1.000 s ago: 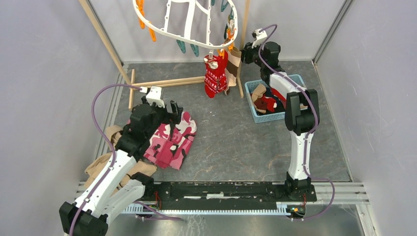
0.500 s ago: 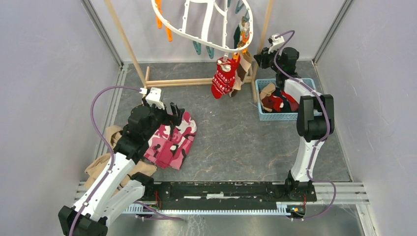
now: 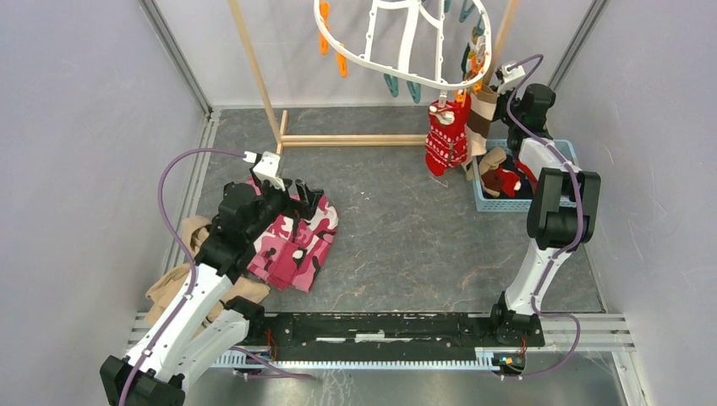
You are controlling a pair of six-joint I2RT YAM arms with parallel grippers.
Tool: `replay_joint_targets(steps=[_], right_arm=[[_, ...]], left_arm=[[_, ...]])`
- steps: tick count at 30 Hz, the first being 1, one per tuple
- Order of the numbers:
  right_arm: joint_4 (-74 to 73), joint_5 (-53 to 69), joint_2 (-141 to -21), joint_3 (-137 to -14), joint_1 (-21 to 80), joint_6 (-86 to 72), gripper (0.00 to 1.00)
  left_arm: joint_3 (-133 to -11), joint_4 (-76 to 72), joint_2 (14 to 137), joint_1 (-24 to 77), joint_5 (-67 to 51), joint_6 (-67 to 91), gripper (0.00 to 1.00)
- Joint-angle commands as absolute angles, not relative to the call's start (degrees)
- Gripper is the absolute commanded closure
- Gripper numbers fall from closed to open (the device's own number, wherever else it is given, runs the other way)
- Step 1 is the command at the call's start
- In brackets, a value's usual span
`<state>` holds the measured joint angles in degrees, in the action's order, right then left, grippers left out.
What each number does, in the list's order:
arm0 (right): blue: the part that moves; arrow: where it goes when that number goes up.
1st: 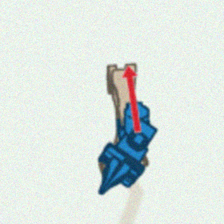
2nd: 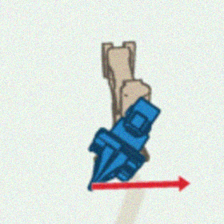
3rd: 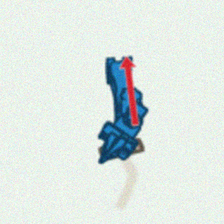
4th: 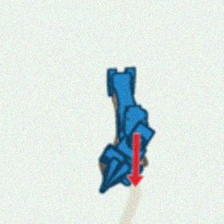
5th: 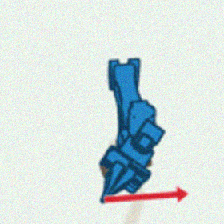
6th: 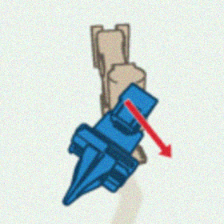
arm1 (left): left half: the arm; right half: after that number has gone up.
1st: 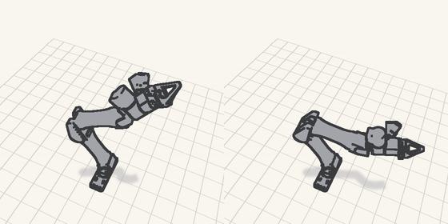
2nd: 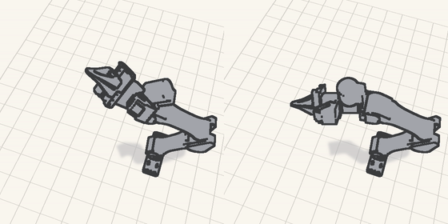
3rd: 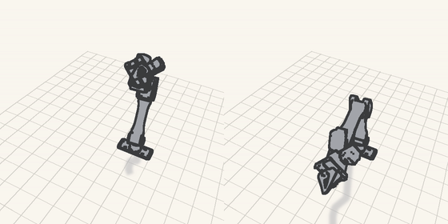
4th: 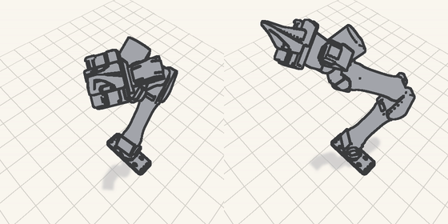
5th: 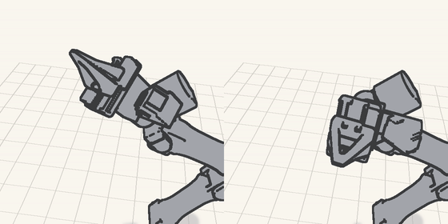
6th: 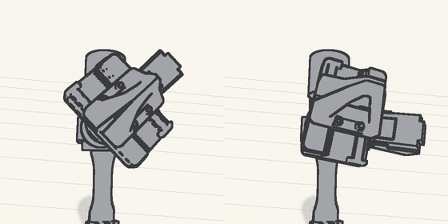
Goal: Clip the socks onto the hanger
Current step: Pick up the sock from the bin.
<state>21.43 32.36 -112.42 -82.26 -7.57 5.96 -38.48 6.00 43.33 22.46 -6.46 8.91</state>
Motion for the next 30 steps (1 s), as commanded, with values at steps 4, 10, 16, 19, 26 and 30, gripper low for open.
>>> replay_joint_targets(steps=[4,10,16,19,26,30], right_arm=[[18.1,36.6,-106.8,-82.3,-9.8,10.4,0.51],[15.9,39.0,-100.9,-79.0,-12.0,11.3,0.25],[7.5,40.2,-94.1,-75.5,-14.0,16.8,0.13],[2.8,41.9,-90.2,-73.5,-15.9,19.3,0.1],[-10.0,45.7,-80.9,-67.5,-19.3,27.1,0.04],[-16.9,46.5,-75.3,-63.6,-19.6,31.0,0.03]], left_arm=[[-38.1,2.0,42.5,22.1,-9.7,9.8,0.02],[-33.4,-4.3,39.3,22.1,-14.4,18.2,0.02],[-30.1,-8.1,36.1,22.1,-18.8,24.2,0.01],[-30.4,-7.6,34.7,22.1,-20.0,24.3,0.01],[-34.3,-1.5,34.8,22.1,-20.0,20.1,0.0],[-36.6,1.9,37.8,22.1,-20.7,18.1,0.0]])
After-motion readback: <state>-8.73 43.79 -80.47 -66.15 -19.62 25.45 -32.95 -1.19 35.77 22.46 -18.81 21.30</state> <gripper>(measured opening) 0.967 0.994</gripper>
